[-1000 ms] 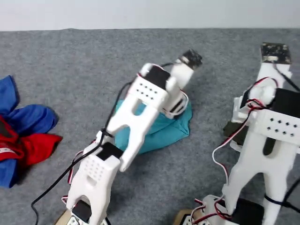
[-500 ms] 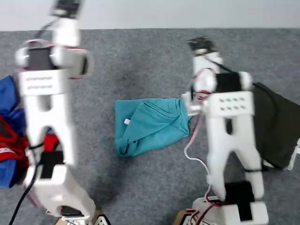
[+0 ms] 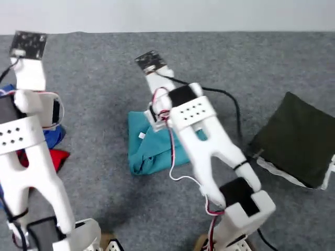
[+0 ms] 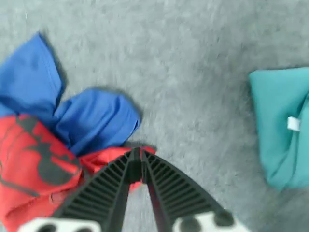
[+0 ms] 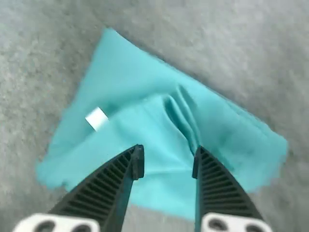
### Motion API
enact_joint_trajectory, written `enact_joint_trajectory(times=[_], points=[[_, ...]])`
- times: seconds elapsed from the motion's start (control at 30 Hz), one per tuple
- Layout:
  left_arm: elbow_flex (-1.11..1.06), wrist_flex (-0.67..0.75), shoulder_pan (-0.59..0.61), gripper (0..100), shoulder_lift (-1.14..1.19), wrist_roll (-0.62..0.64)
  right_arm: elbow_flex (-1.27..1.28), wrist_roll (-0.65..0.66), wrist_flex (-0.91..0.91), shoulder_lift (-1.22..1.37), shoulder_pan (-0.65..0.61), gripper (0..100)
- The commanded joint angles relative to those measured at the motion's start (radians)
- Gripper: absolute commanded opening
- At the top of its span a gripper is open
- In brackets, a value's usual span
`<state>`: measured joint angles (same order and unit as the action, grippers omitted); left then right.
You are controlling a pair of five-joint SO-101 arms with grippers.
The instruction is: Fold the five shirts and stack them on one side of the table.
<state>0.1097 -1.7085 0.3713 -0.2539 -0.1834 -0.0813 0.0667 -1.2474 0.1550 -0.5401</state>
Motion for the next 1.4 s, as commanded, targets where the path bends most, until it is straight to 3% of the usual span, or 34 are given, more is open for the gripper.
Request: enact_joint_trajectory(times=[0.0,0.33,0.43,0.93,1.37], points=[[-0.064,0.041,0.040,1,-0.058,-0.011,-0.012,-0.009,0.074,0.045,-0.016,18.5],[-0.142,0.041,0.077,1,-0.107,-0.012,-0.034,0.077,0.162,0.240,-0.012,15.1],[-0.142,0.041,0.077,1,-0.107,-0.012,-0.107,0.129,0.085,0.254,-0.010,0.7],[-0.142,0.037,0.074,1,-0.107,-0.005,-0.427,0.347,-0.529,0.248,0.041,1.0],[-0.142,0.038,0.072,1,-0.106,-0.008,-0.354,0.496,-0.547,0.257,0.317,1.0]])
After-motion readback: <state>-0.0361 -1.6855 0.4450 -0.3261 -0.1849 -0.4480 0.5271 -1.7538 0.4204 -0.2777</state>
